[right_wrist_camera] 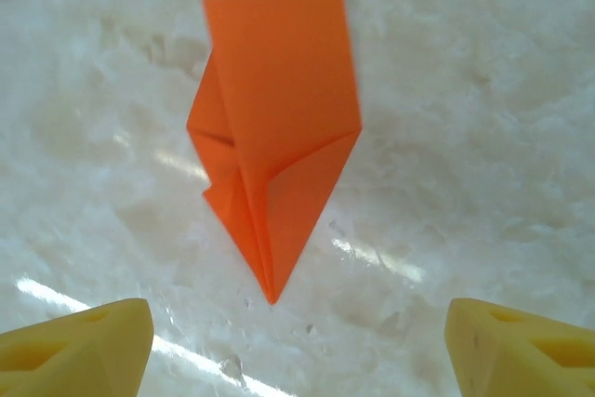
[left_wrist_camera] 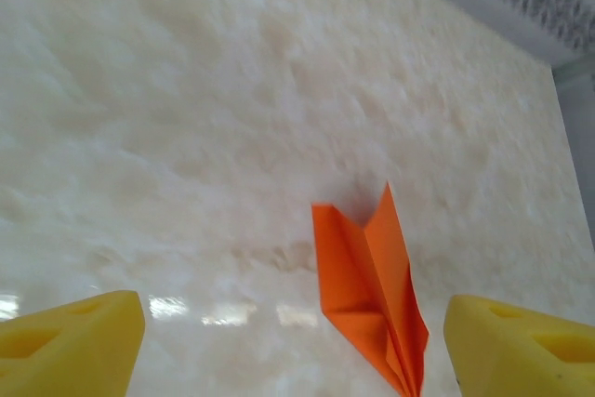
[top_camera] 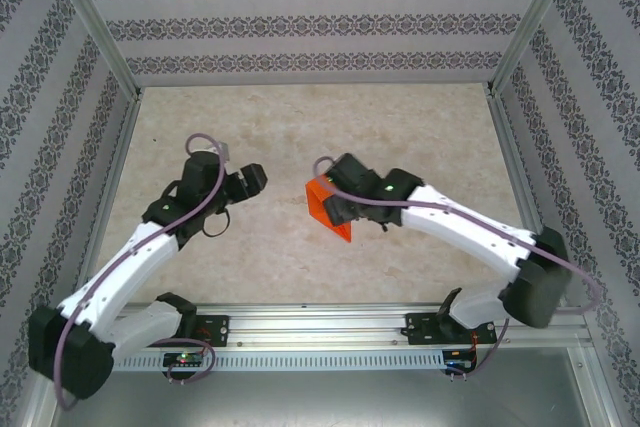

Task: Fold a paper plane with a square sheet of paper (fold left side to right side)
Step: Turn over the paper at the center of the table, then fold the wing for the fifth time at the center of the table.

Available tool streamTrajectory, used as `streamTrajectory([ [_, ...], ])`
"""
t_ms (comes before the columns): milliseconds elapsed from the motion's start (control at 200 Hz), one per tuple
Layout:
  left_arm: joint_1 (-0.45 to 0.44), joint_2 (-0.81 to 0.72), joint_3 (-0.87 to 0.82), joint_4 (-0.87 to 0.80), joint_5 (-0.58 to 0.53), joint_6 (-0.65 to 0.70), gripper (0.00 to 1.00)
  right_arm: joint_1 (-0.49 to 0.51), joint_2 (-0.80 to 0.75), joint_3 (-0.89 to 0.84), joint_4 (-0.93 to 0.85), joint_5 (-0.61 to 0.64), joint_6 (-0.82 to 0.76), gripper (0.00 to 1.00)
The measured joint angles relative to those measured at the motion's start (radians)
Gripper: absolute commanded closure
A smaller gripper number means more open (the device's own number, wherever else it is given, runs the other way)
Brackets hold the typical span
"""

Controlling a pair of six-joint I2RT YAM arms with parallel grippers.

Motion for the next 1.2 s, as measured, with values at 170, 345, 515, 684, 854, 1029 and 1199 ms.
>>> streamTrajectory([
  [170, -0.01, 0.26, -0.034, 0.212, 0.223, -0.076, 0.19, -0.209, -0.183, -0.207, 0.211, -0.184, 0.052, 0.07],
  [345, -0.063, 0.478, 0.016, 0.362, 0.349, -0.13, 0.26, -0.329, -0.269, -0.353, 0.37, -0.344, 0.103, 0.02],
  [515, -0.108, 0.637, 0.123, 0.446, 0.405, -0.161, 0.33, -0.409, -0.298, -0.429, 0.449, -0.442, 0.139, 0.02],
  [684, -0.127, 0.743, 0.208, 0.463, 0.423, -0.181, 0.4, -0.441, -0.315, -0.454, 0.48, -0.49, 0.152, 0.02],
  [854, -0.134, 0.811, 0.239, 0.457, 0.422, -0.188, 0.43, -0.473, -0.328, -0.464, 0.49, -0.521, 0.161, 0.02],
  [1029, -0.134, 0.83, 0.252, 0.435, 0.423, -0.18, 0.7, -0.5, -0.339, -0.471, 0.49, -0.542, 0.162, 0.02],
  [1199, -0.134, 0.835, 0.265, 0.431, 0.423, -0.153, 0.87, -0.506, -0.341, -0.485, 0.511, -0.571, 0.168, 0.02],
])
